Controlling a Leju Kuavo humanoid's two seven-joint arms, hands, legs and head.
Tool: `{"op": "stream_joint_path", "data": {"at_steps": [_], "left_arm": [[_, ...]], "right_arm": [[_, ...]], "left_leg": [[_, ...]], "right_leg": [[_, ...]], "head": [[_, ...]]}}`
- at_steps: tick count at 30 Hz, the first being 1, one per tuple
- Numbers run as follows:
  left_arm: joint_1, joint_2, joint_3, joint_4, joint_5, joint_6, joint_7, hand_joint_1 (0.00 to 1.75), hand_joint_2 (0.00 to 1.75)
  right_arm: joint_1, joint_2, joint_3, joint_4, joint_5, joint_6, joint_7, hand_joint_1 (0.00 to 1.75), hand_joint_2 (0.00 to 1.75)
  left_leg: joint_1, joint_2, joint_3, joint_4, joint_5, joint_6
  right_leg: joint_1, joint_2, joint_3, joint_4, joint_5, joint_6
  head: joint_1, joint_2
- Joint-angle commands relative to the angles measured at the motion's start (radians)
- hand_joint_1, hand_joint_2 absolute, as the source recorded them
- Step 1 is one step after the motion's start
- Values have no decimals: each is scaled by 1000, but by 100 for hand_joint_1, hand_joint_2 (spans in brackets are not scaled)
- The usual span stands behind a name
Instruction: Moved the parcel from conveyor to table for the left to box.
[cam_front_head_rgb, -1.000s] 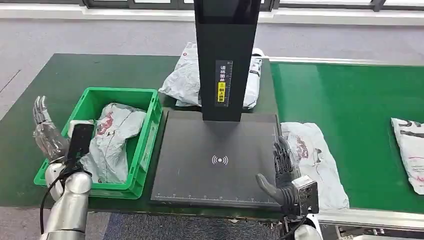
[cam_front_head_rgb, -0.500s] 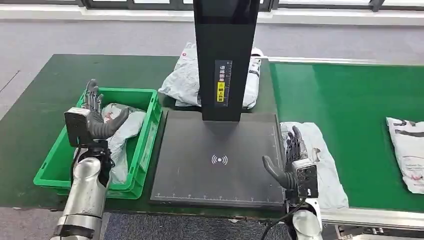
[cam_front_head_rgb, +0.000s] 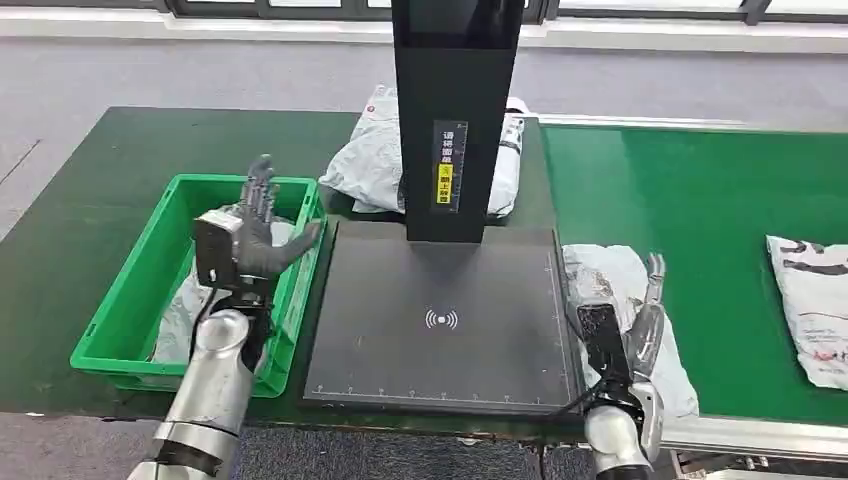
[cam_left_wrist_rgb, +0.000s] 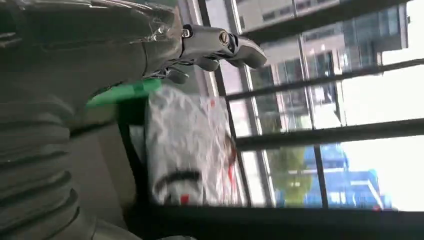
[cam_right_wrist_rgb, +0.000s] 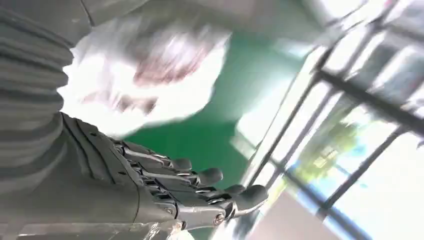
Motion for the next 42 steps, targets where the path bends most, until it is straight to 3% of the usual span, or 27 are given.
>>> {"op": "stream_joint_path", "data": {"at_steps": [1, 5, 10, 13, 15, 16, 17, 22, 23, 24, 25, 29, 32, 34, 35, 36, 38, 39, 41, 42], "left_arm": [[-96, -81, -214, 262, -43, 76, -23, 0, 175], [-104, -83, -217, 287, -42, 81, -33, 0, 175], [-113, -80, -213, 307, -38, 83, -37, 0, 175], [-131, -79, -215, 335, -35, 74, -43, 0, 175], [-146, -79, -220, 358, -35, 59, -48, 0, 175], [-152, -79, -218, 365, -32, 59, -53, 0, 175], [-150, -76, -216, 365, -32, 63, -57, 0, 175], [-146, -70, -215, 362, -31, 61, -57, 0, 175], [-146, -71, -216, 362, -31, 61, -57, 0, 175], [-140, -69, -211, 353, -28, 71, -58, 0, 175], [-131, -62, -209, 338, -31, 82, -57, 0, 175], [-88, -39, -190, 269, -35, 103, -47, 0, 175], [-46, -32, -175, 208, -54, 127, -25, 0, 175], [-4, -28, -150, 158, -77, 162, -11, 0, 175], [8, -26, -143, 143, -80, 157, -10, 0, 175], [18, -29, -128, 134, -84, 158, -7, 0, 175], [25, -32, -115, 134, -92, 166, -6, 0, 175], [25, -33, -112, 137, -95, 165, -8, 0, 175], [24, -34, -112, 138, -96, 165, -8, 0, 175], [22, -39, -104, 144, -101, 169, -13, 0, 175]], "right_arm": [[-173, -81, -179, 507, 355, -88, 290, 0, 175], [-189, -93, -212, 597, 396, -121, 304, 0, 175], [-223, -115, -242, 728, 462, -94, 401, 0, 175], [-236, -127, -254, 809, 488, 51, 450, 0, 175], [-233, -136, -230, 854, 543, 210, 522, 0, 175], [-221, -132, -238, 862, 531, 291, 488, 0, 175], [-212, -130, -227, 865, 546, 291, 488, 24, 175], [-214, -126, -227, 866, 550, 289, 492, 24, 175], [-215, -126, -226, 866, 550, 290, 492, 51, 175], [-219, -125, -222, 866, 552, 312, 476, 175, 175], [-228, -116, -239, 867, 525, 348, 427, 175, 175], [-266, -85, -254, 858, 501, 301, 377, 175, 175], [-275, -52, -280, 786, 442, 171, 273, 175, 175], [-253, -11, -281, 638, 335, 68, 99, 175, 175], [-233, -4, -253, 572, 325, 96, 126, 175, 175], [-190, 22, -228, 426, 246, 50, 30, 175, 175], [-121, 49, -178, 219, 153, 35, -40, 175, 175], [-91, 47, -144, 146, 151, 53, 11, 175, 175], [-87, 45, -140, 141, 150, 55, 13, 175, 175], [-70, 48, -122, 95, 44, 24, -88, 175, 175]], "left_leg": [[0, -4, 3, -3, 2, 3], [0, -4, 3, -3, 1, 3], [0, -1, 3, -2, 0, 3], [0, -2, 3, -3, 1, 3], [0, -2, 2, -2, 1, 3], [0, -2, 2, -2, 0, 2], [0, -2, 2, -2, 1, 3], [1, 4, 7, -3, 0, 3], [2, 5, 7, -2, -2, 4], [2, 4, 9, -3, -1, 4], [2, 6, 10, -2, -2, 3], [2, 9, 12, -3, 0, 5], [3, 17, 10, -3, -2, 4], [4, 18, 8, -2, -4, 5], [3, 18, 7, -4, -3, 5], [4, 19, 10, -2, -5, 4], [3, 17, 10, -2, -5, 3], [3, 18, 9, -3, -5, 3], [3, 14, 12, -3, -3, 2], [3, 11, 12, -3, -3, 3]], "right_leg": [[1, -6, 5, -4, 0, -3], [1, -5, 5, -4, 1, -3], [2, -2, 4, -2, 0, -3], [1, -3, 4, -2, 0, -3], [1, -3, 3, -2, 0, -3], [1, -3, 3, -1, 0, -2], [1, -3, 3, -1, 0, -3], [3, 2, 6, -3, 1, -3], [3, 3, 6, -3, 1, -3], [3, 2, 8, -4, 2, -3], [3, 4, 9, -3, 1, -2], [3, 6, 11, -6, 4, -2], [4, 15, 14, -7, 6, -2], [5, 16, 15, -6, 5, -1], [4, 15, 13, -7, 6, -2], [5, 16, 17, -6, 4, -1], [4, 15, 17, -3, 2, -1], [4, 16, 14, -3, 2, -2], [4, 12, 10, -2, 2, -3], [4, 10, 9, -1, 1, -4]], "head": [[0, 0], [0, 0], [0, 0], [0, 0], [0, 0], [0, 0], [0, 0], [0, 0], [0, 0], [0, 0], [0, 0], [0, 0], [0, 0], [0, 0], [0, 0], [0, 0], [0, 0], [0, 0], [0, 0], [0, 0]]}}
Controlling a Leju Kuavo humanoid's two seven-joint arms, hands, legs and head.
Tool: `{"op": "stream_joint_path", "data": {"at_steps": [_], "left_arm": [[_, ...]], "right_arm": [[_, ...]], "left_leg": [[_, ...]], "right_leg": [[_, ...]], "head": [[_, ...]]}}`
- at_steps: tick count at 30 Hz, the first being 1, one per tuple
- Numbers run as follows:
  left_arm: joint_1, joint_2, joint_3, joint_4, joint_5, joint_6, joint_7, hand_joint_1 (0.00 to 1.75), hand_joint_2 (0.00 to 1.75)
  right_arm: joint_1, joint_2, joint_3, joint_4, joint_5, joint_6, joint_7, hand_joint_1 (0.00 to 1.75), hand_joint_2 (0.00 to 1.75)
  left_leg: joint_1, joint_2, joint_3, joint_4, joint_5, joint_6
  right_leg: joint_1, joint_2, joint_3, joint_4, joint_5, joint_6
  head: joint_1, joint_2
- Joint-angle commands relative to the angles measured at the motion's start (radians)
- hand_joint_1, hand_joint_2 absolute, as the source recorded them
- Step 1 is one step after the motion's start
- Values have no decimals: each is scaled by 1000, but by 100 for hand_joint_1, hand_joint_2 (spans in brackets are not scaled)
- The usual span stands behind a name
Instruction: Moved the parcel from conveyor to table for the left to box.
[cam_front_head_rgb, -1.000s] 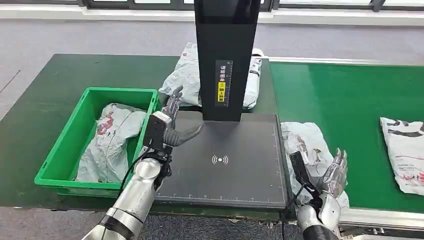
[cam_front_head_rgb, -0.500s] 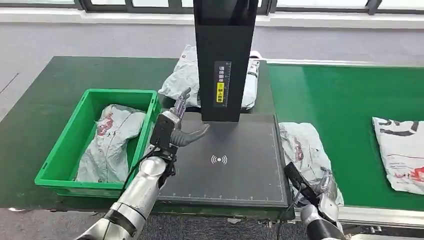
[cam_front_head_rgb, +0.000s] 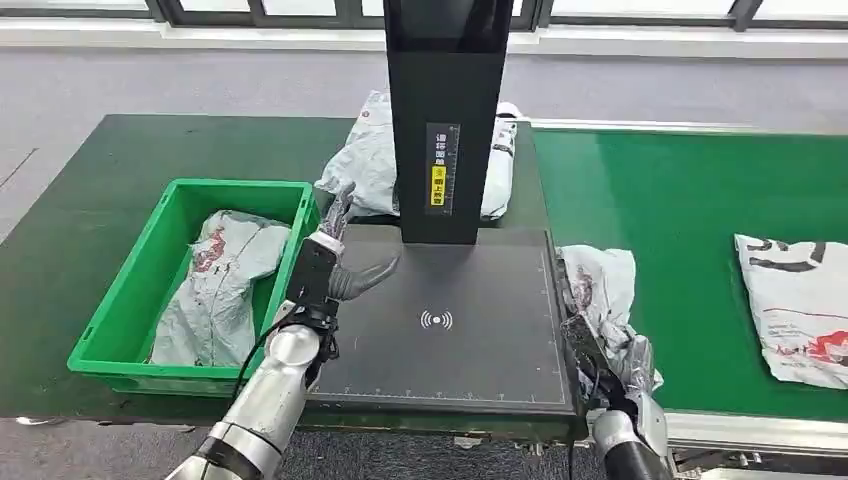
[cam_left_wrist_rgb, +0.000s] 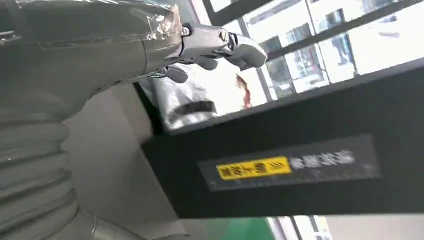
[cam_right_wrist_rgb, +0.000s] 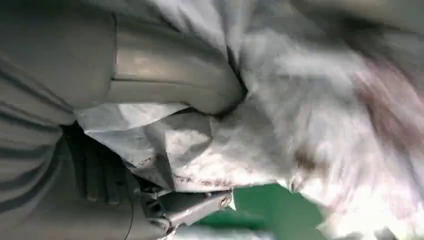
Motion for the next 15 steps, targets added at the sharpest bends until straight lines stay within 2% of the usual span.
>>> {"op": "stream_joint_path", "data": {"at_steps": [1, 3, 4, 6, 15], "left_arm": [[22, 24, 65, -8, -20, 10, -3, 0, 175], [17, 24, 68, 1, -28, 20, -11, 0, 175], [6, 22, 72, 15, -34, 37, -20, 0, 175], [-10, 22, 75, 34, -38, 46, -26, 0, 175], [-10, 21, 76, 35, -40, 54, -31, 0, 175]], "right_arm": [[134, 89, 126, -525, -268, -27, -166, 175, 175], [165, 90, 161, -625, -301, -33, -175, 175, 175], [196, 93, 204, -742, -414, -19, -264, 175, 175], [216, 83, 256, -820, -432, -24, -235, 175, 175], [208, 65, 275, -792, -456, -36, -257, 175, 175]], "left_leg": [[-2, 0, -2, -3, 0, 2], [-2, -4, -5, -2, 0, 1], [-1, -3, -5, -2, 0, 2], [-2, -6, -8, -1, 0, 1], [-1, -7, -9, -1, 1, 1]], "right_leg": [[0, -2, -3, 0, -2, -5], [-1, -5, -5, 2, -3, -4], [0, -6, -5, 1, -3, -5], [-1, -8, -7, 2, -3, -3], [0, -10, -8, 0, -3, -4]], "head": [[0, 0], [0, 0], [0, 0], [0, 0], [0, 0]]}}
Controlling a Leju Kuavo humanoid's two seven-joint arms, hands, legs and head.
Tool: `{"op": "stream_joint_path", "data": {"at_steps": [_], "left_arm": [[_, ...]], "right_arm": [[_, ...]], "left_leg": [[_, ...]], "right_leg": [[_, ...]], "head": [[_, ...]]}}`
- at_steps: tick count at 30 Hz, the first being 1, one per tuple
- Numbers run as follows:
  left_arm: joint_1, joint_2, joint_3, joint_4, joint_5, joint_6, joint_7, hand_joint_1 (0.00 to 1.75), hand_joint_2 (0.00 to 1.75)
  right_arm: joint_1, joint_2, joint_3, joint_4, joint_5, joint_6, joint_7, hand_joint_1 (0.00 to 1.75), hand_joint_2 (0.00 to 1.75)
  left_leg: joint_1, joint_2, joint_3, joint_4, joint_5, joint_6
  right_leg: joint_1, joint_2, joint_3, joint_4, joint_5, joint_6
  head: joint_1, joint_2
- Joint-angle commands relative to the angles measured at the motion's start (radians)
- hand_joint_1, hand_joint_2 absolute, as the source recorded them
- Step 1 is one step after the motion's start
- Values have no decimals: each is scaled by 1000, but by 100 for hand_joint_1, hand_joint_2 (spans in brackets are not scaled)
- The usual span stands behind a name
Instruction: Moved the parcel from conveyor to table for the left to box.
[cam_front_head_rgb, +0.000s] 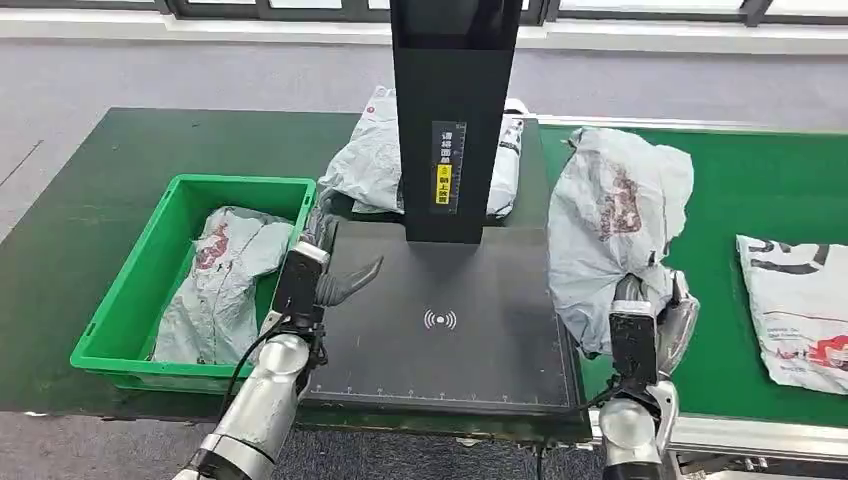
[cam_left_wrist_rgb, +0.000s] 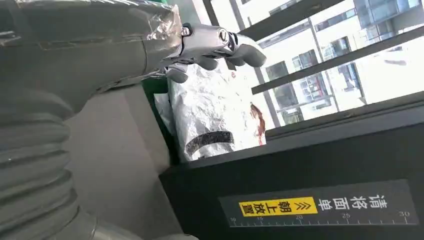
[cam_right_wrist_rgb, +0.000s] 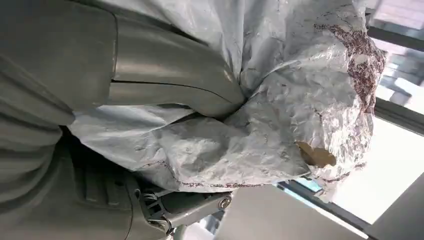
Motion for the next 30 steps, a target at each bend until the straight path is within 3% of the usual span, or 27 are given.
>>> {"op": "stream_joint_path", "data": {"at_steps": [1, 8, 12, 15, 17, 20, 30], "left_arm": [[-44, 13, 32, 64, -3, 14, -5, 0, 175], [-74, 13, 31, 104, 4, 33, -21, 0, 175], [-99, 13, 20, 143, 16, 35, -35, 0, 175], [-134, 5, 5, 183, 29, 25, -43, 0, 175], [-147, 0, 3, 190, 37, 28, -43, 0, 175], [-158, 1, -10, 199, 53, 26, -47, 0, 175], [-160, -7, -32, 200, 42, 52, -48, 0, 175]], "right_arm": [[7, -15, 101, -101, -31, -17, -24, 175, 175], [-16, -48, 232, -51, -33, 20, 21, 175, 175], [-94, -47, 338, 156, 12, 91, 104, 175, 175], [-157, -39, 425, 361, 25, 239, 198, 175, 175], [-163, -28, 453, 417, 62, 253, 214, 175, 175], [-151, -32, 535, 494, 212, 372, 320, 175, 175], [-158, -29, 610, 606, 306, 457, 292, 175, 175]], "left_leg": [[-1, 2, 1, -2, 1, 3], [-1, 2, 1, -2, 1, 3], [-1, 5, 4, -4, 1, 4], [0, 5, 3, -3, 1, 2], [0, 6, 4, -4, 2, 3], [0, 1, 2, -3, 2, 2], [0, 1, 3, -3, 2, 3]], "right_leg": [[0, -1, 1, -1, 0, -3], [0, 0, 1, -1, 1, -4], [1, 2, 2, -3, 2, -5], [1, 4, 1, -2, 2, -3], [1, 3, 2, -3, 3, -4], [1, 0, 2, -2, 1, -3], [1, -2, 3, -2, 1, -4]], "head": [[0, 0], [0, 0], [0, 0], [0, 0], [0, 0], [0, 0], [0, 0]]}}
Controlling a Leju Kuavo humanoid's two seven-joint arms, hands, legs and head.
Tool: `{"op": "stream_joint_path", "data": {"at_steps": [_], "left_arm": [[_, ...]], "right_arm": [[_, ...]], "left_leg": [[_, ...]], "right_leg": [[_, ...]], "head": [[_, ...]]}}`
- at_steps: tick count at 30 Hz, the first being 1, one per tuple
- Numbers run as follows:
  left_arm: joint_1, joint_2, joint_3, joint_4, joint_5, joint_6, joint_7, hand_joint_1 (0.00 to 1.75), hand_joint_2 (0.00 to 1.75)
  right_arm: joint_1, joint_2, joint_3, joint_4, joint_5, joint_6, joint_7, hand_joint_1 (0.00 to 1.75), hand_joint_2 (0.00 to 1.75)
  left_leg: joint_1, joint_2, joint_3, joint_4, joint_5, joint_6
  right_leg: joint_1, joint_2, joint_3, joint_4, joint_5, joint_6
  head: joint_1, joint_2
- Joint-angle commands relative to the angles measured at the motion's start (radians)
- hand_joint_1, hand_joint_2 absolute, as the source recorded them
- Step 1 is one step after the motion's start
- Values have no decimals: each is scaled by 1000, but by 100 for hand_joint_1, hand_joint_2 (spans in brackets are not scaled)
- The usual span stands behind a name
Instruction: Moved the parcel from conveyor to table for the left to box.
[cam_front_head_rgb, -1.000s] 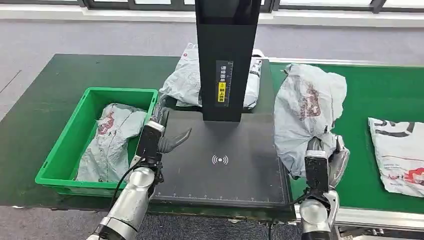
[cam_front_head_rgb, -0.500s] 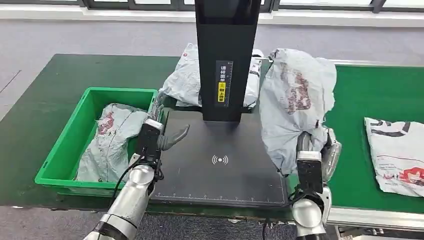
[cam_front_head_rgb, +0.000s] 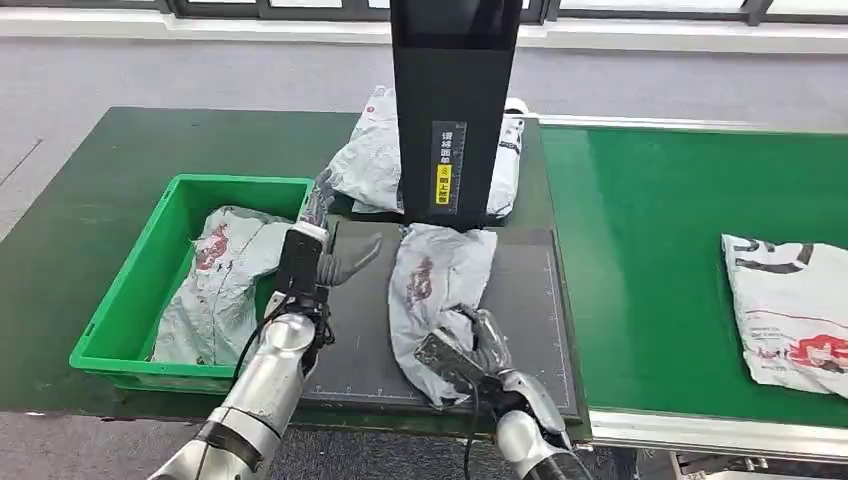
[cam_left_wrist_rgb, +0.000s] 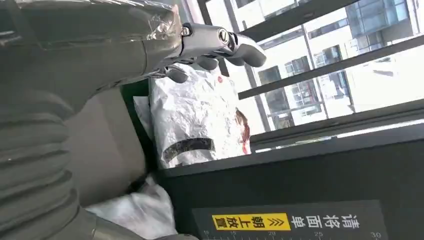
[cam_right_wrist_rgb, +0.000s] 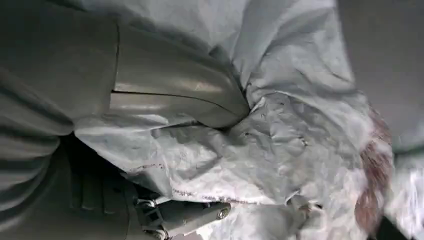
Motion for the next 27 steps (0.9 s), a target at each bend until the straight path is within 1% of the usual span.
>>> {"op": "stream_joint_path", "data": {"at_steps": [1, 2, 3, 4, 5, 7, 9, 10, 11, 12, 13, 14, 15, 16, 17, 19, 20, 22, 23, 25, 26, 27], "left_arm": [[-52, 8, -41, 78, -14, 23, 4, 0, 175], [-49, 8, -41, 73, -15, 22, 4, 0, 175], [-44, 10, -42, 68, -20, 30, 5, 0, 175], [-39, 13, -47, 63, -30, 39, 5, 0, 175], [-34, 14, -48, 59, -31, 39, 5, 0, 175], [-21, 23, -49, 56, -45, 56, 5, 0, 175], [-8, 33, -48, 51, -55, 64, 0, 0, 175], [3, 40, -50, 42, -72, 79, 2, 0, 175], [23, 48, -50, 19, -83, 83, 5, 0, 175], [40, 52, -47, 0, -102, 97, 12, 0, 175], [52, 54, -42, -15, -109, 90, 15, 0, 175], [60, 54, -39, -23, -130, 98, 24, 0, 175], [62, 53, -37, -26, -134, 96, 25, 0, 175], [62, 53, -37, -26, -134, 96, 25, 0, 175], [62, 49, -37, -26, -151, 102, 34, 0, 175], [58, 44, -39, -19, -172, 114, 39, 0, 175], [51, 40, -45, -5, -196, 142, 50, 0, 175], [41, 37, -52, 14, -225, 172, 59, 0, 175], [30, 39, -62, 41, -270, 220, 74, 0, 175], [27, 42, -62, 54, -283, 229, 78, 0, 175], [25, 44, -65, 67, -309, 236, 88, 0, 175], [26, 45, -65, 68, -309, 235, 88, 0, 175]], "right_arm": [[-49, -29, 141, 222, 54, 68, -22, 175, 175], [-37, -40, 154, 227, 62, 69, -34, 138, 175], [-28, -43, 153, 223, 59, 67, -42, 14, 175], [-19, -44, 150, 213, 56, 62, -51, 0, 175], [-11, -47, 149, 199, 56, 64, -51, 0, 175], [1, -49, 133, 162, 53, 69, -54, 0, 175], [5, -46, 104, 132, 47, 47, -50, 0, 175], [21, -30, 50, 90, 26, -33, -57, 0, 175], [26, -27, 27, 47, 22, -31, -51, 0, 175], [47, -6, -42, -29, -30, -83, -94, 0, 175], [56, -9, -56, -83, -29, -49, -75, 0, 175], [78, 11, -111, -155, -64, -85, -111, 0, 175], [82, 9, -119, -178, -67, -77, -106, 0, 175], [82, 9, -119, -178, -67, -77, -106, 0, 175], [106, 29, -166, -233, -96, -124, -127, 0, 175], [121, 42, -202, -268, -122, -169, -160, 0, 175], [135, 54, -237, -301, -172, -208, -199, 0, 175], [143, 54, -261, -317, -210, -230, -222, 0, 175], [152, 61, -287, -331, -258, -275, -264, 0, 175], [161, 61, -302, -343, -294, -287, -289, 0, 175], [164, 59, -310, -343, -312, -316, -313, 0, 175], [165, 58, -311, -343, -313, -316, -313, 0, 175]], "left_leg": [[-1, 1, 3, -3, 1, 3], [0, 1, 3, -3, 1, 4], [-1, 0, 4, -4, 1, 4], [0, 0, 4, -4, 2, 4], [0, -1, 3, -2, 0, 2], [-1, 0, 5, -4, 1, 3], [-1, 1, 7, -6, 2, 4], [-1, 1, 6, -4, 1, 3], [-1, 1, 7, -5, 2, 4], [-1, 2, 6, -2, 0, 2], [-1, 3, 6, -3, 1, 3], [-1, 3, 6, -4, 1, 4], [-1, 3, 5, -1, 0, 2], [-1, 2, 4, -1, 0, 3], [-1, 2, 3, -1, 0, 2], [-1, 0, 2, 0, 0, 2], [-1, 0, 2, 0, 0, 3], [-1, -1, 1, 0, 0, 3], [-2, -1, 3, -2, 0, 4], [-1, -1, 2, -1, 0, 2], [-1, -1, 2, -2, 0, 3], [-1, -2, 1, -1, 0, 3]], "right_leg": [[1, -2, 3, -2, 0, -3], [1, -2, 4, -3, 1, -4], [1, -2, 4, -4, 1, -4], [1, -3, 4, -5, 1, -4], [1, -2, 3, -2, 0, -2], [1, -3, 4, -4, 1, -4], [1, -3, 5, -6, 1, -5], [1, -2, 5, -5, 1, -4], [0, -2, 5, -5, 1, -4], [0, 0, 4, -2, 0, -2], [0, 1, 4, -3, 1, -3], [0, 0, 4, -4, 1, -3], [-1, 1, 3, -1, 0, -2], [-1, 0, 2, -1, 0, -3], [0, 0, 2, -1, 0, -2], [0, -1, 2, 0, 0, -2], [0, -2, 2, -1, -1, -3], [0, -3, 2, 0, -1, -3], [-1, -3, 3, -1, -1, -4], [0, -3, 2, -1, -1, -2], [0, -3, 2, -2, -1, -3], [0, -3, 2, -1, -1, -2]], "head": [[0, 0], [0, 0], [0, 0], [0, 0], [0, 0], [0, 0], [0, 0], [0, 0], [0, 0], [0, 0], [0, 0], [0, 0], [0, 0], [0, 0], [0, 0], [0, 0], [0, 0], [0, 0], [0, 0], [0, 0], [0, 0], [0, 0]]}}
